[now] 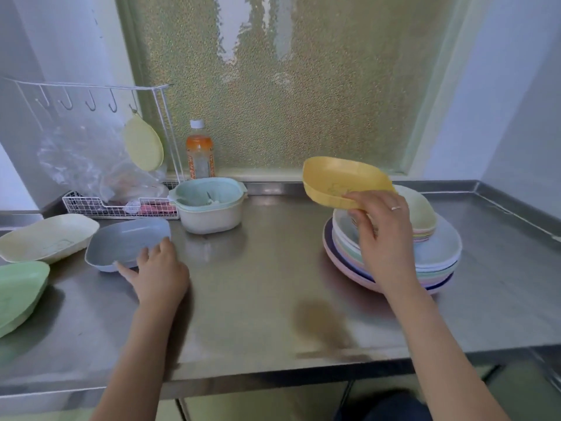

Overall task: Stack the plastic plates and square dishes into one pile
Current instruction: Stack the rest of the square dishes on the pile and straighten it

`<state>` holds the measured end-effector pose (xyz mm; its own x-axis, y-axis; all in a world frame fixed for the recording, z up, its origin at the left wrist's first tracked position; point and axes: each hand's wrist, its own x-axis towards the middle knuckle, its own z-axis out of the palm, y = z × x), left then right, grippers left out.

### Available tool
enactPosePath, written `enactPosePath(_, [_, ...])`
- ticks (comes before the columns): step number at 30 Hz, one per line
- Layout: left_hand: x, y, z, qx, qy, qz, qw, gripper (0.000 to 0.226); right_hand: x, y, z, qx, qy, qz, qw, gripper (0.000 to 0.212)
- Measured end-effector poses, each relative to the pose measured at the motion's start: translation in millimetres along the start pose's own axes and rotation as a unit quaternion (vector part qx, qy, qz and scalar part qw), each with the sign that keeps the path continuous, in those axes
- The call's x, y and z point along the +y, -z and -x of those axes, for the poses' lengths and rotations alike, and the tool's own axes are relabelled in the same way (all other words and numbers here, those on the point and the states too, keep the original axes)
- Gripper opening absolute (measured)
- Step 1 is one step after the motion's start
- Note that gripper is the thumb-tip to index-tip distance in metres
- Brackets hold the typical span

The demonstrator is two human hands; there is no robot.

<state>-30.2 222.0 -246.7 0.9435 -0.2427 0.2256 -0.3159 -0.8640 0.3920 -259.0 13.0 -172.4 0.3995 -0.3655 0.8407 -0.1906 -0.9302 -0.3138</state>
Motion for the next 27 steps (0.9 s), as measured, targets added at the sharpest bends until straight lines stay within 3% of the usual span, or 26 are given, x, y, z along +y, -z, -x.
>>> enactPosePath(3, [4, -7, -4, 0.027, -0.023, -0.041, 0.999, 0.027, 23, 14, 1, -0.011, -0.029, 0.020, 0.999, 0.026])
enactPosePath(8, [25, -1, 19, 0.079, -0.109, -0.003, 0.991, 0.025, 46, 24, 12, -0.018, -0.059, 0.040, 0.997, 0.026])
enactPosePath(11, [55, 1, 54, 0.084, -0.161, 0.038, 0.983, 0.037, 51, 27, 16, -0.022, -0.073, 0.035, 0.996, 0.025])
enactPosePath(16, [110, -7, 100, 0.059, -0.252, 0.125, 0.958, 0.034, 56, 35, 14, -0.037, -0.069, 0.084, 0.993, 0.021])
enactPosePath(22, [141, -29, 103, 0.035, -0.324, 0.098, 0.940, 0.030, 70, 38, 20, -0.131, -0.180, 0.144, 0.964, 0.011])
enactPosePath(27, [138, -40, 108, 0.079, -0.314, 0.091, 0.942, 0.027, 68, 34, 18, -0.122, -0.203, 0.202, 0.950, 0.034])
